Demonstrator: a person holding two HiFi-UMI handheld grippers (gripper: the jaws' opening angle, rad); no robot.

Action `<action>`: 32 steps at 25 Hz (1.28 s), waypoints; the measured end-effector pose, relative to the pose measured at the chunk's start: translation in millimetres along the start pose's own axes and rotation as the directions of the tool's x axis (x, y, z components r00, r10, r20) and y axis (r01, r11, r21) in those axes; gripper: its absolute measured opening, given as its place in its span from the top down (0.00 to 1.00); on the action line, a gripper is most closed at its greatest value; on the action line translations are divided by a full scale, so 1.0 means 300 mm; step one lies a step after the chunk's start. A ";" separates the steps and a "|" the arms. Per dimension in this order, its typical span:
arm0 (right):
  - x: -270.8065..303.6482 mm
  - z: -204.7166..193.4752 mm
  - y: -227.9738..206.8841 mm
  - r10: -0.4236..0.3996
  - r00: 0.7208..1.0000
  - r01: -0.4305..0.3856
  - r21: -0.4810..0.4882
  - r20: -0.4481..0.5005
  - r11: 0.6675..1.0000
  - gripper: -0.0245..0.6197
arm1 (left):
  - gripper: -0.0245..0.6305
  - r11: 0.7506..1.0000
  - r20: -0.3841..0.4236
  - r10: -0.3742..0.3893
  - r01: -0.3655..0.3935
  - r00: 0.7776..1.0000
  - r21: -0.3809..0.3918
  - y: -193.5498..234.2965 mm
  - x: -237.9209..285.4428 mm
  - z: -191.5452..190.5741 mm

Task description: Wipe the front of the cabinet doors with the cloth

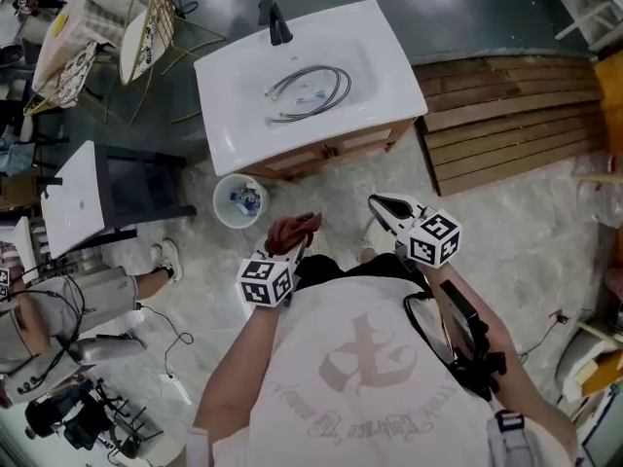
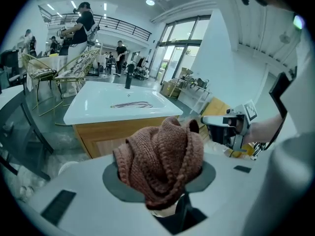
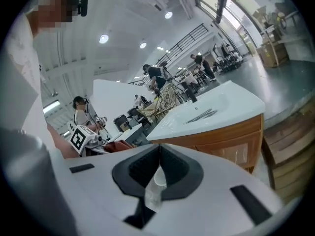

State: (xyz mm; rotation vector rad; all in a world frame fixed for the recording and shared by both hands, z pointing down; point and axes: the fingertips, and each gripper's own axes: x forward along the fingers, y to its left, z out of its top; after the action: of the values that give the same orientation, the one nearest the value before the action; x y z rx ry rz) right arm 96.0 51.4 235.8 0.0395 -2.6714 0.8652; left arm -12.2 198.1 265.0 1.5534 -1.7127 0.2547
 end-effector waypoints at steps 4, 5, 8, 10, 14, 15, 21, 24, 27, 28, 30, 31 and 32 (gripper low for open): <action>-0.011 -0.065 -0.027 -0.026 0.999 0.028 0.056 -0.031 0.998 0.94 | 0.71 1.000 -0.018 -0.015 0.015 1.000 -0.013 0.038 0.023 -0.024; -0.004 -0.090 -0.020 -0.031 0.999 0.034 0.060 -0.042 0.998 0.94 | 0.71 1.000 -0.020 -0.015 0.015 1.000 -0.013 0.061 0.027 -0.026; 0.010 -0.168 0.023 -0.036 0.998 0.042 0.111 -0.057 0.993 0.94 | 0.71 1.000 -0.028 -0.004 0.003 1.000 -0.025 0.124 0.020 -0.047; 0.027 -0.208 0.043 -0.039 0.998 0.047 0.149 -0.056 0.988 0.94 | 0.71 0.999 -0.039 0.005 -0.006 0.999 -0.032 0.164 0.017 -0.065; 0.064 -0.257 0.069 -0.037 0.997 0.049 0.203 -0.066 0.978 0.94 | 0.71 0.998 -0.086 0.025 -0.030 0.996 -0.051 0.229 0.009 -0.112; 0.072 -0.263 0.066 -0.041 0.997 0.054 0.219 -0.066 0.974 0.94 | 0.71 0.998 -0.099 0.031 -0.036 0.995 -0.051 0.242 0.011 -0.118; 0.142 -0.298 0.016 -0.062 0.998 0.065 0.293 -0.019 0.954 0.94 | 0.71 0.998 -0.133 0.025 -0.033 0.991 -0.059 0.279 0.069 -0.147; 0.200 -0.266 -0.014 -0.066 0.998 0.057 0.300 0.021 0.952 0.94 | 0.71 0.997 -0.140 0.007 -0.018 0.990 -0.077 0.297 0.105 -0.152; 0.271 -0.198 -0.060 -0.073 0.997 0.059 0.285 0.037 0.957 0.94 | 0.71 0.996 -0.126 0.016 -0.027 0.992 -0.085 0.348 0.130 -0.135; 0.290 -0.180 -0.076 -0.070 0.996 0.055 0.278 0.046 0.959 0.94 | 0.71 0.996 -0.122 0.020 -0.030 0.992 -0.081 0.365 0.136 -0.131; 0.315 -0.149 -0.112 -0.060 0.996 0.040 0.261 0.071 0.965 0.94 | 0.71 0.997 -0.119 0.020 -0.028 0.993 -0.067 0.388 0.150 -0.129; 0.320 -0.131 -0.129 -0.057 0.995 0.034 0.256 0.083 0.966 0.94 | 0.71 0.998 -0.119 0.019 -0.026 0.993 -0.062 0.394 0.159 -0.131; 0.323 -0.111 -0.143 -0.055 0.994 0.031 0.251 0.090 0.968 0.94 | 0.71 0.998 -0.120 0.017 -0.024 0.993 -0.058 0.398 0.168 -0.135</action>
State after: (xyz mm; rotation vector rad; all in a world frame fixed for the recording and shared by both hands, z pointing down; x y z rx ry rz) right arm 20.2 42.9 316.4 0.2030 -2.6209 1.2086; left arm -100.8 212.7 367.1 1.4487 -1.6293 0.2987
